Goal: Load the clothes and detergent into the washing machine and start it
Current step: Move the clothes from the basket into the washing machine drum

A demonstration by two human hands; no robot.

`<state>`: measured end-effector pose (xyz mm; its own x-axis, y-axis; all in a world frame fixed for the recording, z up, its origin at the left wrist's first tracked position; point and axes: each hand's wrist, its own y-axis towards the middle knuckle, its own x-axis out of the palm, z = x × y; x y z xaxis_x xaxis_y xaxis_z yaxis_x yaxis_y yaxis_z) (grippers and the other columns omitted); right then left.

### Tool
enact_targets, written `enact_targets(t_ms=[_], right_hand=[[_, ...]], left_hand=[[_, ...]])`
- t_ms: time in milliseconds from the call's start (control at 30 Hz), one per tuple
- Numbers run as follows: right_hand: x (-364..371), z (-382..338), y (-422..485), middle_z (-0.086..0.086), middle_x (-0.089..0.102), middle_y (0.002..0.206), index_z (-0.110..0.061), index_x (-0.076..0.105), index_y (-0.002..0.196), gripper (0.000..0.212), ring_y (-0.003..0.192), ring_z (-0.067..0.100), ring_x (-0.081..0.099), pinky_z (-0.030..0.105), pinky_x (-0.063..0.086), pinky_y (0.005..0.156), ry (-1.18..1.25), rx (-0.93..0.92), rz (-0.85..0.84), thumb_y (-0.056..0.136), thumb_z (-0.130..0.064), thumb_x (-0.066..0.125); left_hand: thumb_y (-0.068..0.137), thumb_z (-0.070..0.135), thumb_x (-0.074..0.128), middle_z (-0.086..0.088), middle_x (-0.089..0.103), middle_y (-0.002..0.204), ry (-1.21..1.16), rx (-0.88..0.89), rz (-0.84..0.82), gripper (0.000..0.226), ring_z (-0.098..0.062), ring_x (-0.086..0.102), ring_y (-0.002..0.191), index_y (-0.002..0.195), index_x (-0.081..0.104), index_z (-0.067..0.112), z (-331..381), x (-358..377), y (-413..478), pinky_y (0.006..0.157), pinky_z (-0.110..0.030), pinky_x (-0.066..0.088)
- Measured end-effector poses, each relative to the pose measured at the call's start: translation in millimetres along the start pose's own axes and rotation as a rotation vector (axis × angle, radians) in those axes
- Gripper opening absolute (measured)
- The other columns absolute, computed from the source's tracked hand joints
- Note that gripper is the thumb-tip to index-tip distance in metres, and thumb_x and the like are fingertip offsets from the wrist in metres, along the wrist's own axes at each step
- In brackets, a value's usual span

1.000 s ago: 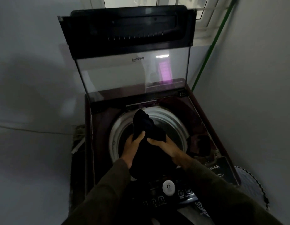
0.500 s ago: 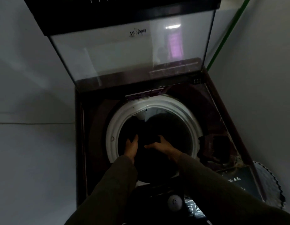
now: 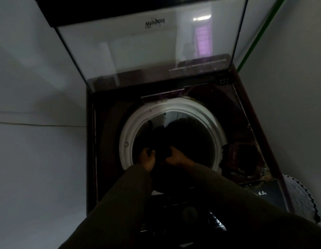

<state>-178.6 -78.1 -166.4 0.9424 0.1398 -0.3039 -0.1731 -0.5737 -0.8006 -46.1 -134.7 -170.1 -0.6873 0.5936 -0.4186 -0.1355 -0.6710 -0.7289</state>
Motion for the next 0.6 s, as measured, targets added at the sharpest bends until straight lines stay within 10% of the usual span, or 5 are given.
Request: enact_targets(t_ms=[333, 600], right_hand=[[-12.6, -5.0, -61.5, 0.018, 0.050, 0.142, -0.005, 0.046, 0.140, 0.068, 0.131, 0.032, 0.049, 0.031, 0.040, 0.105, -0.227, -0.281, 0.168, 0.083, -0.039, 0.064], [-40.2, 25.3, -132.3, 0.009, 0.006, 0.164, -0.019, 0.018, 0.156, 0.081, 0.151, 0.027, -0.003, 0.048, 0.018, 0.120, -0.599, -0.358, 0.531, 0.093, -0.068, 0.033]], left_hand=[[0.102, 0.038, 0.044, -0.017, 0.039, 0.149, 0.630, 0.497, 0.058, 0.049, -0.032, 0.041, 0.134, 0.143, 0.045, 0.012, 21.1, -9.5, -59.3, 0.111, -0.037, 0.034], [0.102, 0.049, 0.034, -0.014, 0.028, 0.158, 0.859, 0.795, 0.165, 0.056, -0.029, 0.023, 0.147, 0.149, 0.037, 0.019, 45.9, -3.1, -111.5, 0.119, -0.044, 0.023]])
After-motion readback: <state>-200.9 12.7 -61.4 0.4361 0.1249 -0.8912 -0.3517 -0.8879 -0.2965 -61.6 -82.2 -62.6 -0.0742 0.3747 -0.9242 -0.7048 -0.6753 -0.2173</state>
